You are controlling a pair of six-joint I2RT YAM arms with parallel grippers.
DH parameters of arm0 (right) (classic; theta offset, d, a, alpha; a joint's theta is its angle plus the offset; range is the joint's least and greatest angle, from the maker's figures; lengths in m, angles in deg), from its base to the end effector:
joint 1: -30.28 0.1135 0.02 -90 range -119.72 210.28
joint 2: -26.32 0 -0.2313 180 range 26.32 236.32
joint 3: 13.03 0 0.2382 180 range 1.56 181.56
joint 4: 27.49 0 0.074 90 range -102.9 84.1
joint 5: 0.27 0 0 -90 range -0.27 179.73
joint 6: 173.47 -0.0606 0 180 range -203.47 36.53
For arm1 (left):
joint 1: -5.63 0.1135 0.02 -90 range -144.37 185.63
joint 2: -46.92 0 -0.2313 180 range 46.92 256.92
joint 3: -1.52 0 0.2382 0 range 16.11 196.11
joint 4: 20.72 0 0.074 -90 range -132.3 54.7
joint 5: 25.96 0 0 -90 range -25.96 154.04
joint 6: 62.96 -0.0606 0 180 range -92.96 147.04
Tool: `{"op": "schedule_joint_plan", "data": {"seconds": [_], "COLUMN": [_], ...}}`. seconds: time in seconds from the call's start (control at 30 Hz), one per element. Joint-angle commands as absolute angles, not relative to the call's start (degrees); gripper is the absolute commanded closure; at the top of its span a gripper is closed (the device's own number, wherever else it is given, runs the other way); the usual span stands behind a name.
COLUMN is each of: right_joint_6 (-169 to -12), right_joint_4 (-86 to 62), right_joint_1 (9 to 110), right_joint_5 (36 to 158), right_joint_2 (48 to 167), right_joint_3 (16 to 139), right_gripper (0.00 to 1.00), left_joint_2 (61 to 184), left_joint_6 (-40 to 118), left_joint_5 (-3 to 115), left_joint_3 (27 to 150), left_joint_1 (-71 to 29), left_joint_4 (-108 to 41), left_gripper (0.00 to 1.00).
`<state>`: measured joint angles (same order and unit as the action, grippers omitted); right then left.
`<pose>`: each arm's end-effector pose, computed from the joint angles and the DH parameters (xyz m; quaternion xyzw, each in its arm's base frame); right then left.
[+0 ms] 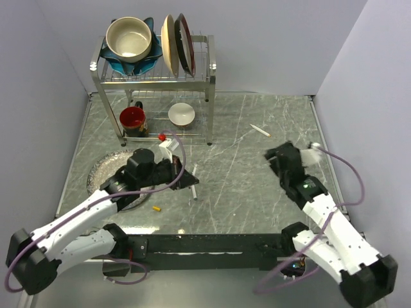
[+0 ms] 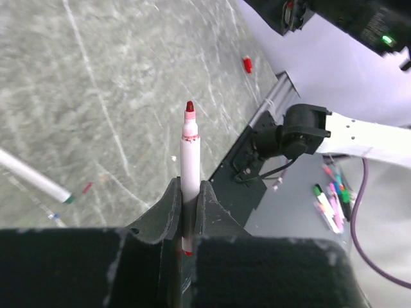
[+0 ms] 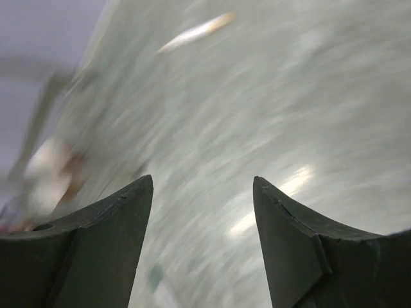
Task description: Insert the pens into the pen caps
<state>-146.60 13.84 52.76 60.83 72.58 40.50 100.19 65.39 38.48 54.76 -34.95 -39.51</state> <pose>0.1975 0.0500 0.2396 0.4068 0.7614 0.1469 0.4830 0.1665 -0.1771 0.2572 0.1441 0.7904 -0.4996 0.3238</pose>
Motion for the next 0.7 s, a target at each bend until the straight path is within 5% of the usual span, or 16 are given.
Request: {"op": "schedule_joint_plan", "data": {"seconds": [0.0, 0.23, 0.4, 0.67], "right_joint_6": [-145.4, -137.8, -145.9, -145.1], "right_joint_4": [26.3, 24.0, 30.8, 28.2], "right_joint_1": [35.4, 14.5, 12.5, 8.8], "right_joint_5": [56.4, 62.1, 55.1, 55.7], "right_joint_2": [74.8, 81.0, 84.6, 91.6], "right_joint_3": [38.1, 33.0, 36.5, 36.3], "right_gripper": [0.27, 0.23, 0.13, 0.13], "left_joint_2": [95.6, 91.9, 91.5, 86.9], "left_joint_6": [61.8, 58.4, 56.6, 56.0], "left_joint_5": [43.9, 47.5, 49.7, 52.4], "left_joint_3": [57.3, 56.1, 57.2, 55.4], "left_joint_1": [-34.9, -34.9, -34.9, -34.9], "left_joint_4": [-45.8, -49.8, -54.1, -55.8], "left_gripper": [0.99, 0.99, 0.99, 0.99]}}
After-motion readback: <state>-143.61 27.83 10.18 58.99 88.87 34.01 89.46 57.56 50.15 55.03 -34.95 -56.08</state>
